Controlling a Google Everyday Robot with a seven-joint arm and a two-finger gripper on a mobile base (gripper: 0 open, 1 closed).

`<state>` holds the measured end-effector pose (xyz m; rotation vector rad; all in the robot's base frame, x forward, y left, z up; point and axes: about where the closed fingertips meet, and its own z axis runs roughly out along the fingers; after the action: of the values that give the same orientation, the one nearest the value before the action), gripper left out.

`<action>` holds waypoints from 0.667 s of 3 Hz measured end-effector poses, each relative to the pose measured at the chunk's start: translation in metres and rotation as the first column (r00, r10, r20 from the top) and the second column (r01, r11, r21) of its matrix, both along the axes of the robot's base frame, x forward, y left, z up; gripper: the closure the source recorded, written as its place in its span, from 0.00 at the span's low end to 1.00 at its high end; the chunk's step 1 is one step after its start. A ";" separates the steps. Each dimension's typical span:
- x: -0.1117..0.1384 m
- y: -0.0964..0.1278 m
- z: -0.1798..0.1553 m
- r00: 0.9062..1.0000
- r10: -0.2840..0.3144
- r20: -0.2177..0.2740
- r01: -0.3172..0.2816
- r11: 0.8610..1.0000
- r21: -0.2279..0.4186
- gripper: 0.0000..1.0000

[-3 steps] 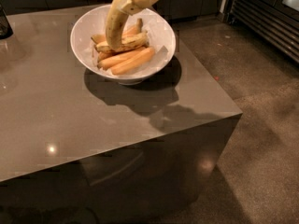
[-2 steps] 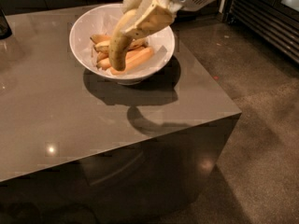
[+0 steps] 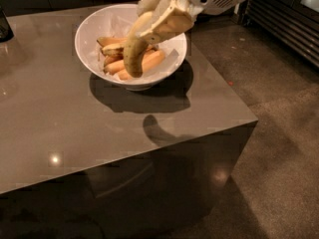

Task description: Pick banana from white bowl

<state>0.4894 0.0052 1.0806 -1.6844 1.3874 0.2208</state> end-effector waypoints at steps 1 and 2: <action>-0.028 -0.018 0.009 0.998 -0.070 0.000 0.070 0.997 0.008 1.00; -0.061 -0.034 0.021 0.990 -0.140 0.017 0.139 0.990 0.016 1.00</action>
Offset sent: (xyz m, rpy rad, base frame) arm -0.0819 -0.0710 0.0050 0.0376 0.0228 -0.2462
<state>0.4279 -0.0286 1.1013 -1.5661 1.4797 0.1355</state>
